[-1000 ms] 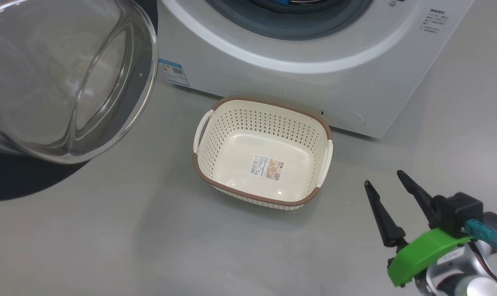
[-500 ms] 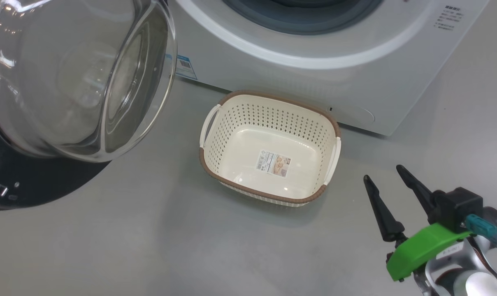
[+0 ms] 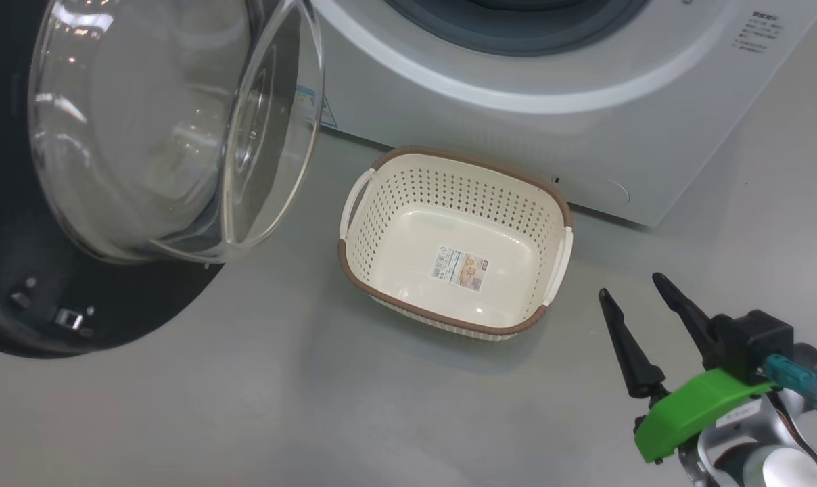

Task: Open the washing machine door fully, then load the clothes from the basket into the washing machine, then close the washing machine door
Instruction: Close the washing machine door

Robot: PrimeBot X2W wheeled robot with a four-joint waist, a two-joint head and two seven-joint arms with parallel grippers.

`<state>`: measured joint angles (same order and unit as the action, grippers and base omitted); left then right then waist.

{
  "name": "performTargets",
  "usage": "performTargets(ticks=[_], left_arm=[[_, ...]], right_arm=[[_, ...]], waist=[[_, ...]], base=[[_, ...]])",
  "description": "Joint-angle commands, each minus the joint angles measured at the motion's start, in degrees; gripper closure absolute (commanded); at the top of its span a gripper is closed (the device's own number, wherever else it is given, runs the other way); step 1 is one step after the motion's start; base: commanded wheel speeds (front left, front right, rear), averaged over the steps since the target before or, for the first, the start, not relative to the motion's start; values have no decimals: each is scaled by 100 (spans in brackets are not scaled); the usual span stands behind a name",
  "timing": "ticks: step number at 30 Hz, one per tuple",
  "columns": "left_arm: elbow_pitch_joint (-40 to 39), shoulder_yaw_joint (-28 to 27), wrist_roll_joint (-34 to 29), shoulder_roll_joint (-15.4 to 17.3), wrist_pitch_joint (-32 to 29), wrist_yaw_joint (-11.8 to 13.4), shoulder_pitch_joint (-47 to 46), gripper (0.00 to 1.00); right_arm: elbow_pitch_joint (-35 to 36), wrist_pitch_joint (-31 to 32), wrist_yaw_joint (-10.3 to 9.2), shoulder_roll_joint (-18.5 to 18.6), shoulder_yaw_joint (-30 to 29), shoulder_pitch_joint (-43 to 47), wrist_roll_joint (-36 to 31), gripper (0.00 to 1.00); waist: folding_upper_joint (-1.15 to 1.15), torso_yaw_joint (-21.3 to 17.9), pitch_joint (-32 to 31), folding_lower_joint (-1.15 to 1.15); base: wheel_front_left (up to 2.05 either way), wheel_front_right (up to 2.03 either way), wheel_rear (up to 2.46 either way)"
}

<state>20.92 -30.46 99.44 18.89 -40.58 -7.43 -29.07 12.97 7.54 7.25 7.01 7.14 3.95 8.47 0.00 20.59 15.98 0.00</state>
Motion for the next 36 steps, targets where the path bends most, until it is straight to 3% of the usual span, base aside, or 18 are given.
performTargets(ticks=[1, 11, 20, 36], left_arm=[[-282, 101, 113, 33, -187, -5, -96, 100], [-1037, 394, 414, -429, -1138, -5, 250, 100], [-1456, 655, 476, -723, -1576, -5, 512, 100], [-1984, 1145, 414, -944, -1935, 97, 503, 100]], right_arm=[[177, -41, 24, 16, 90, -185, -47, 0], [73, -85, 24, -53, 138, -147, -38, 0], [-10, -133, 24, -87, 213, -192, -3, 0], [-322, -535, 24, -288, 297, -391, 90, 0]], waist=[[0, 32, -8, 0], [0, 263, -168, 0], [0, 247, -216, 0], [0, -774, -91, 0]], base=[[0, 0, 0], [0, 0, 0], [0, 0, 0], [0, 0, 0]])
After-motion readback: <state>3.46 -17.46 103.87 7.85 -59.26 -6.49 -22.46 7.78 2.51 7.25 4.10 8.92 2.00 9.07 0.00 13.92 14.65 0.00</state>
